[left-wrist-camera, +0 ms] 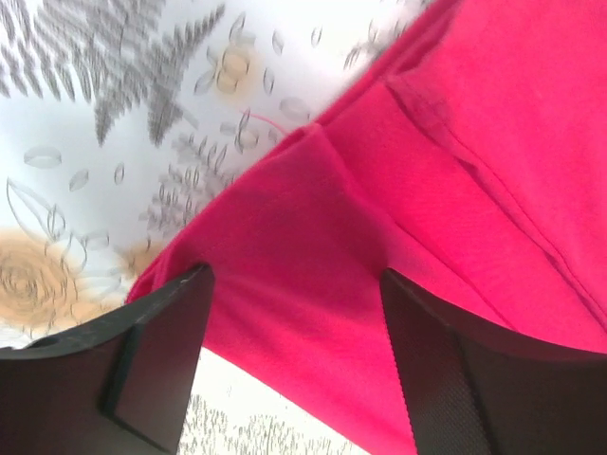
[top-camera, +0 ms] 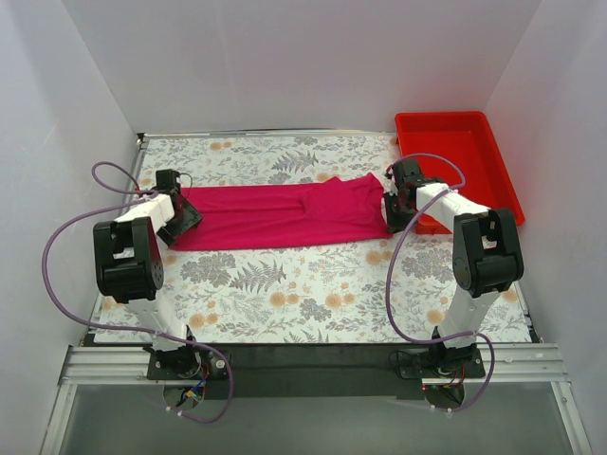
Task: Fold and stack the t-shirts
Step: Fold the tshirt
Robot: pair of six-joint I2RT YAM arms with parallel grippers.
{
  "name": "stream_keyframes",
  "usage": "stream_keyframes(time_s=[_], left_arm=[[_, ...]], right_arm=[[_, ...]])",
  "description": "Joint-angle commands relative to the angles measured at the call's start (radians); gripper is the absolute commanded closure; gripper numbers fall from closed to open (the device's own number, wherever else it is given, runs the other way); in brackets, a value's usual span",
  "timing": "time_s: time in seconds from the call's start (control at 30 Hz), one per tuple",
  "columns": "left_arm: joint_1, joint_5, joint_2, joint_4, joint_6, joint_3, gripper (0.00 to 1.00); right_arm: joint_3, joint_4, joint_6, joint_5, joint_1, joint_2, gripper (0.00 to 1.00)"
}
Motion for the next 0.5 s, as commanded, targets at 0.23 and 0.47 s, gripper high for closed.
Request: stream_keyframes(time_s=[0.23, 0.47], left_arm=[[0.009, 0.106, -0.286, -0.12, 0.026, -0.035, 0.21], [-0.089, 0.125, -0.265, -0.113, 0.076, -0.012, 0.28]], right_arm=[[0.093, -0.074, 0.057, -0.015, 0.016, -0.14, 0.5], [0.076, 0.024, 0.175, -0.187, 0.069, -0.12, 0.54]])
